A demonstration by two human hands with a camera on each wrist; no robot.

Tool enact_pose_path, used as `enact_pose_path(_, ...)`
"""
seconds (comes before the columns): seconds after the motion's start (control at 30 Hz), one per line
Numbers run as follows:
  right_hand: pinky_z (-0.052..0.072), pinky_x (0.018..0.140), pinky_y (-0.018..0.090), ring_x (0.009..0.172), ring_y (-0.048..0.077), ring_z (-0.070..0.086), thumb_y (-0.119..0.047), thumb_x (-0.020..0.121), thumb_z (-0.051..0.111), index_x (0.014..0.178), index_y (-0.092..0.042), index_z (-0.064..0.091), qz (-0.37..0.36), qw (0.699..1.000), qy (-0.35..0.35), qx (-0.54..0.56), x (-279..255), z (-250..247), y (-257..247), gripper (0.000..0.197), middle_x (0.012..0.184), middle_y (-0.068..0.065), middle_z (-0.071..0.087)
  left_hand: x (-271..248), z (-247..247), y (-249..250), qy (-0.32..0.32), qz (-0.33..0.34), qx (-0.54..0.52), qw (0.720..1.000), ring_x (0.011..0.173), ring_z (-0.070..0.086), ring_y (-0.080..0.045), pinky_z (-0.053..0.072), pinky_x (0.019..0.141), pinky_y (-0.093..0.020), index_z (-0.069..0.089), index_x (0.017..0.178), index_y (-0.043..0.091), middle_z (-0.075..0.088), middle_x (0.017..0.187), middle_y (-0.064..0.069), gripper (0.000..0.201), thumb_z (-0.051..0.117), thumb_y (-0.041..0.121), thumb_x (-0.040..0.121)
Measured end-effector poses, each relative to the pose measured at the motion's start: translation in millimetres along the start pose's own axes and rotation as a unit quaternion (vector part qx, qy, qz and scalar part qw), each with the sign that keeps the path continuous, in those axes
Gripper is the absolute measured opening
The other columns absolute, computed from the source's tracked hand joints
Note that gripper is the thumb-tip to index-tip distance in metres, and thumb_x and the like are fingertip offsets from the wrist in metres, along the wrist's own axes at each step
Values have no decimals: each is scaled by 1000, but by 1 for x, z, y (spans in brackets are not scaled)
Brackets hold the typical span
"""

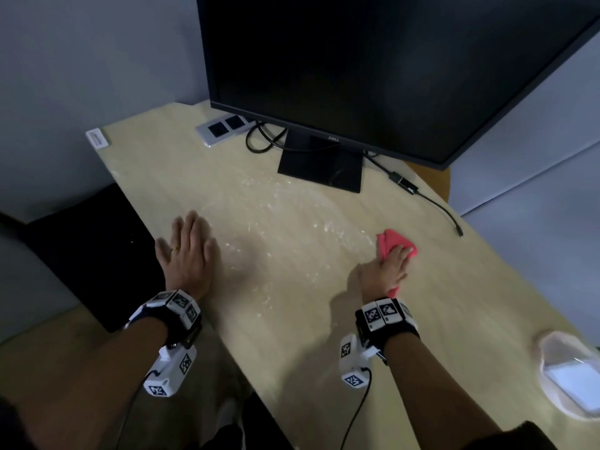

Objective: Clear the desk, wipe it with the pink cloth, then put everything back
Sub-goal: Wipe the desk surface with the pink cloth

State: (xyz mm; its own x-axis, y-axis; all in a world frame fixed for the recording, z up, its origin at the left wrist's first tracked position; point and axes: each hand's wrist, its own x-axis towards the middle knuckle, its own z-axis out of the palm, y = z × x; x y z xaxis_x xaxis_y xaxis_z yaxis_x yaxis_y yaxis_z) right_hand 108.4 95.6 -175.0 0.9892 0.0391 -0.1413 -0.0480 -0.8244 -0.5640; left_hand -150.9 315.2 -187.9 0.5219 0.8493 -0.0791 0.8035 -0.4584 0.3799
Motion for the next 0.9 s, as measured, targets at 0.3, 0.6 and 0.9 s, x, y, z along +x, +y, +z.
enact_pose_path(0.3, 1, 118, 42, 147, 23, 3, -7, 93, 42, 148, -9, 17, -27, 999, 4, -24, 7, 36, -40, 61, 160, 4, 4, -4, 4, 0, 31, -2, 9, 999, 148, 7, -15, 4, 115, -51, 22, 149, 21, 14, 159, 7, 60, 15, 41, 93)
enact_pose_path(0.6, -7, 117, 35, 147, 21, -2, 2, 91, 43, 148, -14, 18, -76, 994, -83, 1, -17, 78, -125, 65, 159, -1, -2, -3, 4, -2, 27, -4, 8, 1000, 148, 4, -13, 3, 116, -50, 21, 149, 23, 13, 159, 10, 59, 12, 42, 94)
enact_pose_path(0.9, 25, 117, 38, 136, 21, 39, 13, 89, 36, 139, -16, 43, -178, 926, -256, 211, -75, 102, -169, 59, 151, 4, 35, -4, 2, -2, 6, 4, 14, 1000, 148, -1, -13, -2, 116, -48, 16, 151, 22, 7, 160, 9, 64, 7, 45, 92)
